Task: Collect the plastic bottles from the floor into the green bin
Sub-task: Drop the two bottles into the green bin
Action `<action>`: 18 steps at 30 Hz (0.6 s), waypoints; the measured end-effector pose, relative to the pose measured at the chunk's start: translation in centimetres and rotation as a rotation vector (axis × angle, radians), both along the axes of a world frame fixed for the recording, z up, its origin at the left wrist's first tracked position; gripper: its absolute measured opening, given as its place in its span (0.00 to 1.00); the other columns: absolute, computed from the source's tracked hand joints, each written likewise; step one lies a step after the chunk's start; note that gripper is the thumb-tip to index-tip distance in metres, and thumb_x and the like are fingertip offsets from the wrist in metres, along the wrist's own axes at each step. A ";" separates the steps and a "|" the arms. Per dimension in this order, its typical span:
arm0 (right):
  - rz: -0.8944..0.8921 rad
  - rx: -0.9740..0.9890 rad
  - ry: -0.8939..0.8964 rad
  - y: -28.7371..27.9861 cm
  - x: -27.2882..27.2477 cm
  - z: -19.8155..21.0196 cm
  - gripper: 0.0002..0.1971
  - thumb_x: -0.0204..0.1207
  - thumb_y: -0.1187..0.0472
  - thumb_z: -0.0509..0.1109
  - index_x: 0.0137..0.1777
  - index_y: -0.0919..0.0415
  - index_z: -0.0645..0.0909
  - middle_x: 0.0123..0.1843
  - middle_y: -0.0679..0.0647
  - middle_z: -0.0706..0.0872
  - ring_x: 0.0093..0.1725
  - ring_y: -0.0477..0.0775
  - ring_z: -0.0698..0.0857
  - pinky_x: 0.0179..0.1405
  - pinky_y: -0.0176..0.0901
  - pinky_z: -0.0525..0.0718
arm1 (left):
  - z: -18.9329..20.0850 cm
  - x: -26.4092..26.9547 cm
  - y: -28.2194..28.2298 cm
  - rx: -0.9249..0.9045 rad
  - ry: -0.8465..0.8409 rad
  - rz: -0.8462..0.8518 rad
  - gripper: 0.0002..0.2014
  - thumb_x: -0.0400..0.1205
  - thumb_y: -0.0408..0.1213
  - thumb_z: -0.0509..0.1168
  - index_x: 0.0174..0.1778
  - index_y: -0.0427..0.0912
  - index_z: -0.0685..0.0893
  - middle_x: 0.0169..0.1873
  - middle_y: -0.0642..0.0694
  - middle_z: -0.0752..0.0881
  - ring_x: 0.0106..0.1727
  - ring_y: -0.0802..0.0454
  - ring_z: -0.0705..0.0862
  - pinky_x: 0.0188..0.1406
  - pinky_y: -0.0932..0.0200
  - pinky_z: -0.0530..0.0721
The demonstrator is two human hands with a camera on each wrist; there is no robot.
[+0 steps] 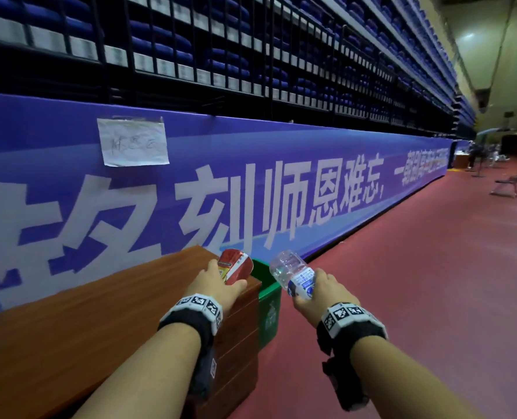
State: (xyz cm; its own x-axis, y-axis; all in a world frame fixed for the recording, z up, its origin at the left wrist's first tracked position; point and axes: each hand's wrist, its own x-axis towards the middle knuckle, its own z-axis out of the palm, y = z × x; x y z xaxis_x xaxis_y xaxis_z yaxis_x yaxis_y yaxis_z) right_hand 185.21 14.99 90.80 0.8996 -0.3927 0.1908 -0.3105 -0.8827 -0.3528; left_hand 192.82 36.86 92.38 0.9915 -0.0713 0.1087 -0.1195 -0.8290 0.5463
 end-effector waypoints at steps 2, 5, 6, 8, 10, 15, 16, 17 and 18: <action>0.014 0.002 0.025 -1.4 4.0 -0.4 0.23 0.75 0.37 0.63 0.61 0.51 0.68 0.58 0.53 0.79 0.53 0.59 0.83 0.44 0.48 0.78 | -0.7 3.4 -1.0 0.009 0.036 0.047 0.39 0.74 0.65 0.68 0.75 0.47 0.65 0.61 0.43 0.82 0.58 0.42 0.85 0.58 0.46 0.85; 0.042 0.021 0.030 -2.6 10.2 -2.1 0.23 0.75 0.37 0.63 0.61 0.52 0.69 0.58 0.53 0.79 0.54 0.59 0.83 0.46 0.49 0.78 | -1.9 9.0 -2.0 0.004 0.051 0.102 0.41 0.75 0.67 0.65 0.78 0.46 0.63 0.62 0.42 0.82 0.59 0.40 0.85 0.59 0.44 0.85; 0.053 0.029 0.031 -2.9 12.5 -2.7 0.23 0.75 0.36 0.63 0.61 0.52 0.69 0.57 0.53 0.79 0.53 0.59 0.83 0.47 0.50 0.80 | -2.3 11.1 -2.3 -0.003 0.053 0.113 0.41 0.76 0.67 0.64 0.78 0.46 0.63 0.62 0.42 0.82 0.58 0.41 0.85 0.58 0.44 0.86; 0.061 0.037 0.039 -3.4 16.9 -4.0 0.23 0.75 0.36 0.62 0.60 0.52 0.70 0.56 0.54 0.79 0.53 0.59 0.83 0.50 0.52 0.83 | -3.2 15.4 -2.7 -0.014 0.064 0.127 0.39 0.76 0.67 0.64 0.76 0.45 0.65 0.59 0.42 0.83 0.55 0.41 0.86 0.56 0.44 0.87; 0.060 0.042 0.034 -4.1 21.6 -5.1 0.23 0.75 0.36 0.62 0.59 0.52 0.70 0.57 0.55 0.80 0.54 0.61 0.83 0.51 0.52 0.83 | -4.3 20.3 -3.3 -0.026 0.066 0.132 0.37 0.77 0.67 0.63 0.74 0.44 0.66 0.57 0.42 0.83 0.53 0.40 0.86 0.53 0.44 0.88; 0.036 0.014 0.066 -6.7 34.2 -5.6 0.23 0.74 0.36 0.63 0.59 0.51 0.70 0.59 0.54 0.80 0.58 0.61 0.83 0.50 0.51 0.80 | -6.2 33.9 -5.8 -0.089 0.095 0.113 0.36 0.78 0.66 0.62 0.72 0.41 0.69 0.58 0.40 0.84 0.55 0.39 0.86 0.53 0.50 0.86; 0.022 0.012 0.072 -7.3 36.7 -5.4 0.23 0.74 0.35 0.63 0.59 0.51 0.70 0.60 0.54 0.80 0.58 0.61 0.83 0.52 0.51 0.81 | -6.5 36.6 -6.5 -0.089 0.111 0.111 0.35 0.79 0.65 0.62 0.71 0.41 0.70 0.58 0.40 0.84 0.55 0.39 0.86 0.53 0.51 0.85; 0.010 0.009 0.070 -8.0 39.1 -5.4 0.24 0.74 0.35 0.63 0.59 0.51 0.70 0.60 0.54 0.80 0.58 0.61 0.83 0.53 0.52 0.82 | -6.8 39.1 -7.2 -0.093 0.124 0.106 0.35 0.79 0.65 0.62 0.71 0.40 0.70 0.58 0.40 0.84 0.55 0.39 0.86 0.52 0.51 0.85; -0.003 0.011 0.060 -8.8 41.5 -5.4 0.24 0.74 0.34 0.62 0.59 0.51 0.70 0.59 0.54 0.80 0.58 0.60 0.84 0.54 0.52 0.82 | -7.0 41.6 -8.0 -0.101 0.136 0.099 0.34 0.79 0.64 0.63 0.71 0.40 0.70 0.57 0.40 0.85 0.55 0.39 0.86 0.51 0.52 0.85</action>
